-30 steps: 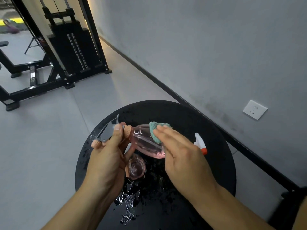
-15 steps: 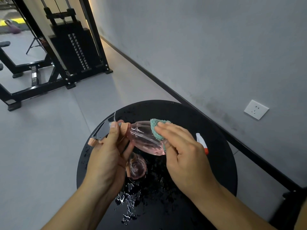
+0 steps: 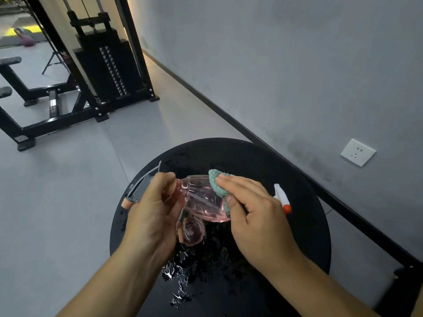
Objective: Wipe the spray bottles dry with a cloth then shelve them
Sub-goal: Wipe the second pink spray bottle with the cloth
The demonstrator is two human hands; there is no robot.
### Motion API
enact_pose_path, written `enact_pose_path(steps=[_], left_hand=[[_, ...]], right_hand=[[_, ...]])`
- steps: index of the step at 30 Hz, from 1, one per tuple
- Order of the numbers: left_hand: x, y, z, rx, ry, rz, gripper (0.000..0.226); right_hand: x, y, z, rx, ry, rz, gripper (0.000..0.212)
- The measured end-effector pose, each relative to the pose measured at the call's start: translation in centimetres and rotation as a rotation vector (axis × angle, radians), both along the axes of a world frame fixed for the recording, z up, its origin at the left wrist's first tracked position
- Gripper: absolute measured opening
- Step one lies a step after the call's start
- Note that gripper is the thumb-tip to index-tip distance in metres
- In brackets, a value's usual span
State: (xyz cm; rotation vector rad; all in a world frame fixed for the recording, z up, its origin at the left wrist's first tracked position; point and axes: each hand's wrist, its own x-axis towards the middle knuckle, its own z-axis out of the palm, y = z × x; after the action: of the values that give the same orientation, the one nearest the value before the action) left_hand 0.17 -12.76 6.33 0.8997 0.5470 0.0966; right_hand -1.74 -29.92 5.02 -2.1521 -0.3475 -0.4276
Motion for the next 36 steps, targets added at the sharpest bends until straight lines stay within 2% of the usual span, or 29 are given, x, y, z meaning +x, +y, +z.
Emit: enact_pose_path(steps=[3,9,14,19,36], left_hand=[[-0.3,-0.4,-0.1,0.030,0.009,0.012,0.016],[-0.5,-0.9,0.1,0.211,0.066,-0.005,0.023],[-0.4,-0.5,-0.3,0.150,0.082,-0.001,0.017],[-0.5,-0.6,-0.4,0.053,0.084,0.021,0.017],[-0.3,-0.6,-0.1,0.143,0.105,-0.050,0.021]], right_hand=[[-0.3,0.3,0.0,-0.012,-0.007,-0.013,0.045],[-0.5,0.3,-0.6,-0.051,-0.067,-0.008,0.045],[-0.4,0.4,-0.7,-0.104,-0.133,0.009,0.040],[-0.3,0.3,-0.6,-0.143,-0.167,0.024,0.044],[-1.0,0.6,-0.8,-0.238,-0.220,0.089,0.046]])
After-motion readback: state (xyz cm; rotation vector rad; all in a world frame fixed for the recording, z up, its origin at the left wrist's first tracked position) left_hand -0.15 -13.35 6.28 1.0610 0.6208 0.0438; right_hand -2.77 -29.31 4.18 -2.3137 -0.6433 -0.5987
